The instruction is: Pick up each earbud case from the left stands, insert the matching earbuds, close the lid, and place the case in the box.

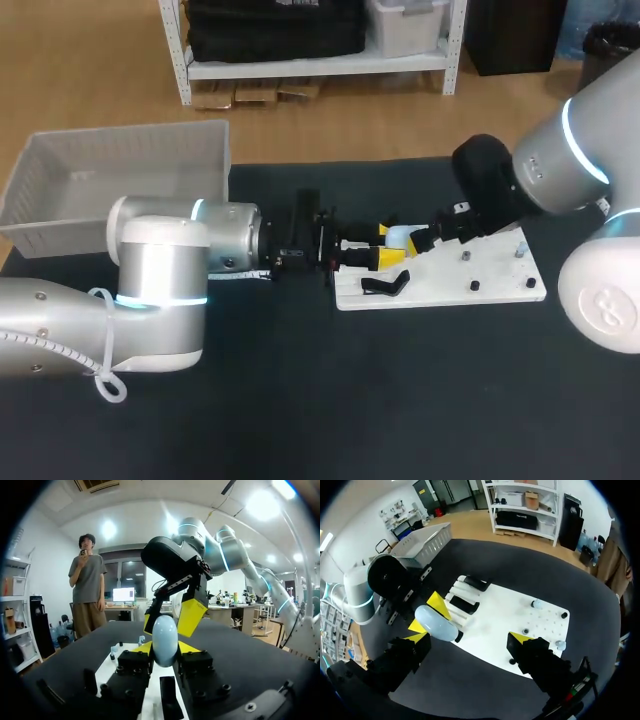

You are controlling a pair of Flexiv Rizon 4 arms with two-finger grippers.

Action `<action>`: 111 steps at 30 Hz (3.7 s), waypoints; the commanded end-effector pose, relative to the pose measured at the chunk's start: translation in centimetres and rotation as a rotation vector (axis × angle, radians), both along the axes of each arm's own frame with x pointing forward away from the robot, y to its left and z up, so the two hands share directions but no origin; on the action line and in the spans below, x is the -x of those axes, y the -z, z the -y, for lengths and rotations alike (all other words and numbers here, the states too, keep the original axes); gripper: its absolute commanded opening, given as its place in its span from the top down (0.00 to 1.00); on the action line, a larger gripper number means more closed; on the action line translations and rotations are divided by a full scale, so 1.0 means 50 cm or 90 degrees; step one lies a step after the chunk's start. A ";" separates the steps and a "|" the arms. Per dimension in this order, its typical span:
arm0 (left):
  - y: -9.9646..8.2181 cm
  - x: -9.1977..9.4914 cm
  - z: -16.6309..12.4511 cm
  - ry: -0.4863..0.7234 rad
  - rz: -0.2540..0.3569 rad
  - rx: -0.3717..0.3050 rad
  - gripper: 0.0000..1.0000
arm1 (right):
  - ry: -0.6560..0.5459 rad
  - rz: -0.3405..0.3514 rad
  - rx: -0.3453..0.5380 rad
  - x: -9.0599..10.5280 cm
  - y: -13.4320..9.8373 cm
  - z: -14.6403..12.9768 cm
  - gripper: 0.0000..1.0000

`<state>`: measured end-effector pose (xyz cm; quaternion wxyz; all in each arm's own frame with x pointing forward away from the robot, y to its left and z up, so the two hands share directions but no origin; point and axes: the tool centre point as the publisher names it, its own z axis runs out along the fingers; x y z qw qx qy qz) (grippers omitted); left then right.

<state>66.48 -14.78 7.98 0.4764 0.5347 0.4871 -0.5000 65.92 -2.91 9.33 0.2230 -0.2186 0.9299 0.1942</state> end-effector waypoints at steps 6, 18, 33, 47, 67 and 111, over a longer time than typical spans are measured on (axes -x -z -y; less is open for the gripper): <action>0.001 0.004 0.000 -0.003 0.001 0.001 1.00 | 0.010 0.006 -0.001 -0.005 -0.001 -0.005 0.00; 0.001 0.004 0.000 -0.003 0.001 0.001 1.00 | 0.012 0.012 -0.011 -0.014 -0.019 -0.010 0.00; 0.001 0.004 0.000 -0.003 0.001 0.001 1.00 | 0.014 0.060 0.036 -0.037 -0.084 0.028 0.00; 0.001 0.004 0.000 -0.003 0.001 0.001 1.00 | 0.031 -0.023 0.244 -0.039 -0.078 0.155 0.00; 0.001 0.004 0.000 -0.003 0.001 0.001 1.00 | 0.070 -0.130 0.331 -0.041 0.055 0.260 0.36; 0.001 0.004 0.000 -0.003 0.001 0.001 1.00 | 0.185 -0.148 0.387 -0.085 0.137 0.280 0.67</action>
